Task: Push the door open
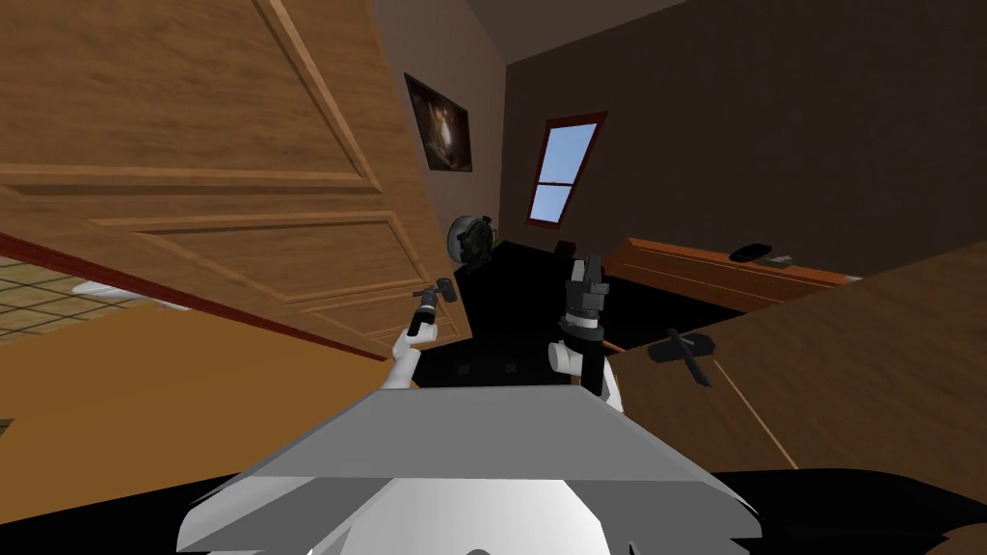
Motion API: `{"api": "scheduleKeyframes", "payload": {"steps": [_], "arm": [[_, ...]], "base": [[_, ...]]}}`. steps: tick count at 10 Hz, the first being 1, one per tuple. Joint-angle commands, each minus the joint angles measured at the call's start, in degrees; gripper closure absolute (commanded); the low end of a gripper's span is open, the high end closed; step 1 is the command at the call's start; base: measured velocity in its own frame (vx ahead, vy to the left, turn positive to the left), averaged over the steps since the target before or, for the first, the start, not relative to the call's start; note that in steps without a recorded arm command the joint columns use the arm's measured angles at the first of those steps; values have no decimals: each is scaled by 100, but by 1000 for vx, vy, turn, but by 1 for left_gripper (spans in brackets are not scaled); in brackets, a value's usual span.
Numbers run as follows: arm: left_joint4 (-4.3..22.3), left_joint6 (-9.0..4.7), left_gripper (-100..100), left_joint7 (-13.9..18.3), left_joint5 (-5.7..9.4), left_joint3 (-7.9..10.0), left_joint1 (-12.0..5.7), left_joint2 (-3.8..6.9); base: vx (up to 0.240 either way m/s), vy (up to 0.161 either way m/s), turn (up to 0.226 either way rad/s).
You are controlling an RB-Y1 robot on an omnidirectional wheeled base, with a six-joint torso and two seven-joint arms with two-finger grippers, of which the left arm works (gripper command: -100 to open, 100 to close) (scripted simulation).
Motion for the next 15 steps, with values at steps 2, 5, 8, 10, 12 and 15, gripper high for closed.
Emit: {"api": "scheduleKeyframes", "payload": {"steps": [2,5,8,10,12,15], "arm": [[76,-96,100,-30,30,240,-48,81],[92,-97,100,-66,57,439,-58,81],[108,-98,100,-101,84,631,-68,59],[119,-99,100,-126,103,773,-75,30],[130,-100,100,-149,121,902,-82,-7],[146,-102,100,-185,148,1099,-92,-92]], "base": [[137,-54,34],[154,-80,77],[157,-69,66],[166,-97,92],[181,-78,80],[212,-80,84]]}}
